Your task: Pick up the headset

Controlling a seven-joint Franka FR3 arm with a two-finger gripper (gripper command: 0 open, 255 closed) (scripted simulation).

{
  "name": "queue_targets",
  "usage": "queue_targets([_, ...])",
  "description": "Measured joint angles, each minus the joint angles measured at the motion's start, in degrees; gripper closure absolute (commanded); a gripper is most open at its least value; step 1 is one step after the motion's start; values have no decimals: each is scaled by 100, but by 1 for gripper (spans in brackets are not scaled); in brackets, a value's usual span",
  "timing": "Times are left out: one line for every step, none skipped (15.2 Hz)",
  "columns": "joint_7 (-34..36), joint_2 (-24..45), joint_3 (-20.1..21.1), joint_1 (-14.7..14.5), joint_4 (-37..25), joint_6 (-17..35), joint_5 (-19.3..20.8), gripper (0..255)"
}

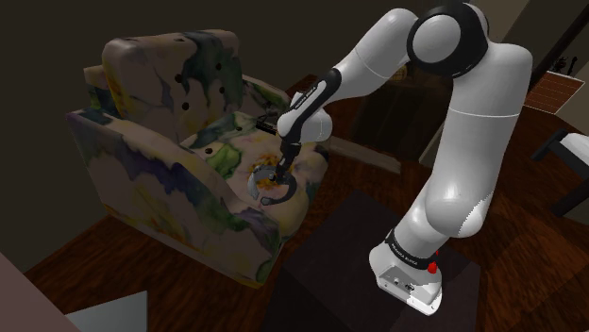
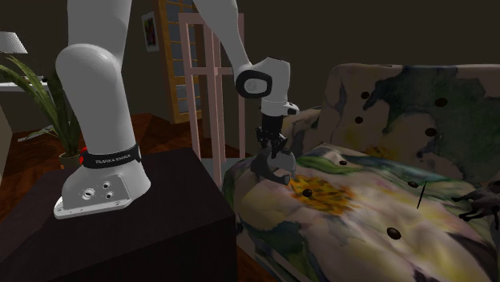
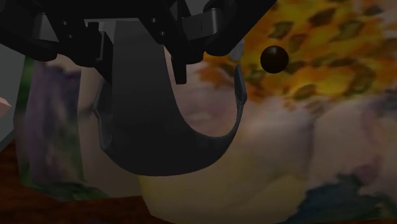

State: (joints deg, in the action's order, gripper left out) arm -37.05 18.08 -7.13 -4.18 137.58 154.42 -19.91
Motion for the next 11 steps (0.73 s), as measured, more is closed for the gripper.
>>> queue_targets([-1, 1, 0, 1, 0, 2, -1, 255])
queue_targets([-1, 0, 0, 1, 0, 3, -1, 255])
queue_targets([-1, 1, 0, 1, 0, 4, -2, 255])
queue_targets([-2, 1, 0, 1, 0, 5, -2, 255])
queue_targets([-1, 0, 0, 1, 1, 6, -2, 255])
queue_targets([-1, 0, 0, 1, 1, 7, -2, 255])
queue_targets([-1, 2, -2, 1, -3, 0, 0, 255])
queue_targets([18, -32, -16, -7, 0, -34, 24, 255])
queue_targets([56, -95, -39, -25, 6, -89, 64, 255])
queue_targets([83, -147, -61, -35, 1, -145, 102, 255])
queue_targets([128, -219, -83, -56, 15, -199, 146, 255])
